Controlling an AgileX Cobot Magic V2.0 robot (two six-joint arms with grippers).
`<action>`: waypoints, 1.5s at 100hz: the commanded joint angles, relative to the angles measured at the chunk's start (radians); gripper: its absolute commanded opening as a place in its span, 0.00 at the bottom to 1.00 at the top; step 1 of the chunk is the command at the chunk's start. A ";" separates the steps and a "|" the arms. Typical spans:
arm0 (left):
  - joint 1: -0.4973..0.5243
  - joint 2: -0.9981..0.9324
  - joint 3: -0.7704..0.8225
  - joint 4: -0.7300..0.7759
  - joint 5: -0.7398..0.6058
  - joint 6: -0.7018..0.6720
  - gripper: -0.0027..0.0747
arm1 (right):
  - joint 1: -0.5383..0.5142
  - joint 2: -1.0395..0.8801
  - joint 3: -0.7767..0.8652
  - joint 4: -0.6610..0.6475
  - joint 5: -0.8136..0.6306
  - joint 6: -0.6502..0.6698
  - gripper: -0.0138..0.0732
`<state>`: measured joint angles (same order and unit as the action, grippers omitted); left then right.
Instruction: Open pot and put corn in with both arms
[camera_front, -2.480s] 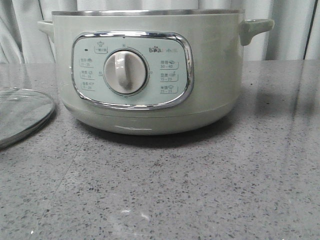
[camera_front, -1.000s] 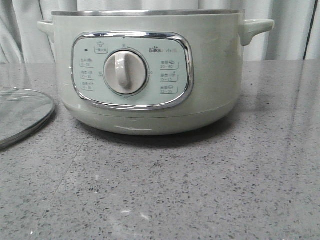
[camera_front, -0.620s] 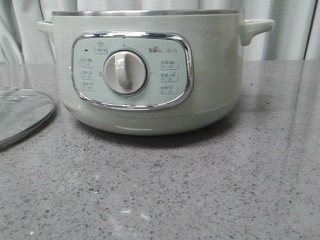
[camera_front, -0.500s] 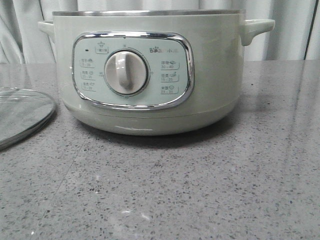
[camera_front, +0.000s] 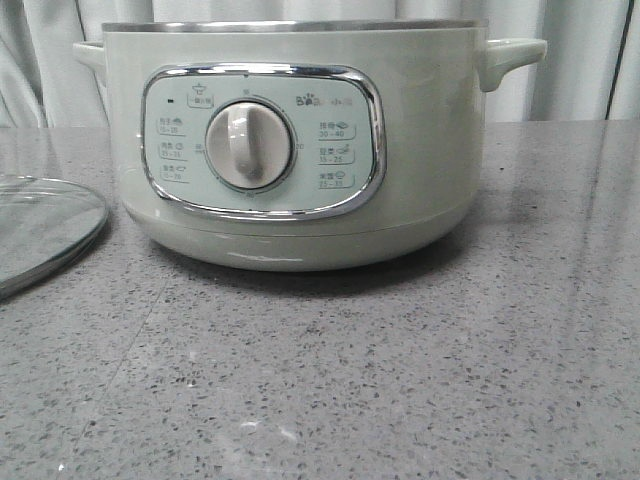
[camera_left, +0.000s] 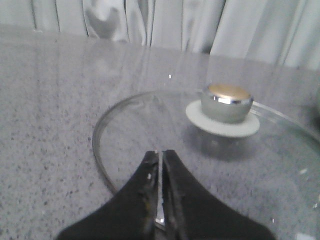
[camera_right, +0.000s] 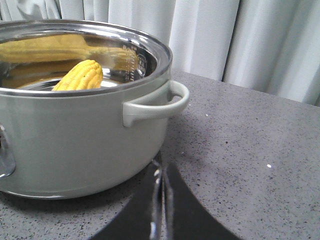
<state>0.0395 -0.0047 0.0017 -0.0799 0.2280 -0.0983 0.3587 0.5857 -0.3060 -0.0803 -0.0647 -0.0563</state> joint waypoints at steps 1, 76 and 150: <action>0.001 -0.031 0.023 0.019 0.022 -0.009 0.01 | -0.005 0.002 -0.026 -0.009 -0.086 -0.008 0.09; 0.001 -0.031 0.022 0.009 0.058 -0.009 0.01 | 0.217 -0.219 -0.026 -0.004 -0.029 -0.007 0.09; 0.001 -0.031 0.022 0.011 0.058 -0.009 0.01 | -0.337 -0.362 0.284 0.001 -0.338 0.033 0.09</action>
<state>0.0395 -0.0047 0.0017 -0.0653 0.3271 -0.0983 0.1071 0.2346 -0.0494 -0.1150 -0.3111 -0.0488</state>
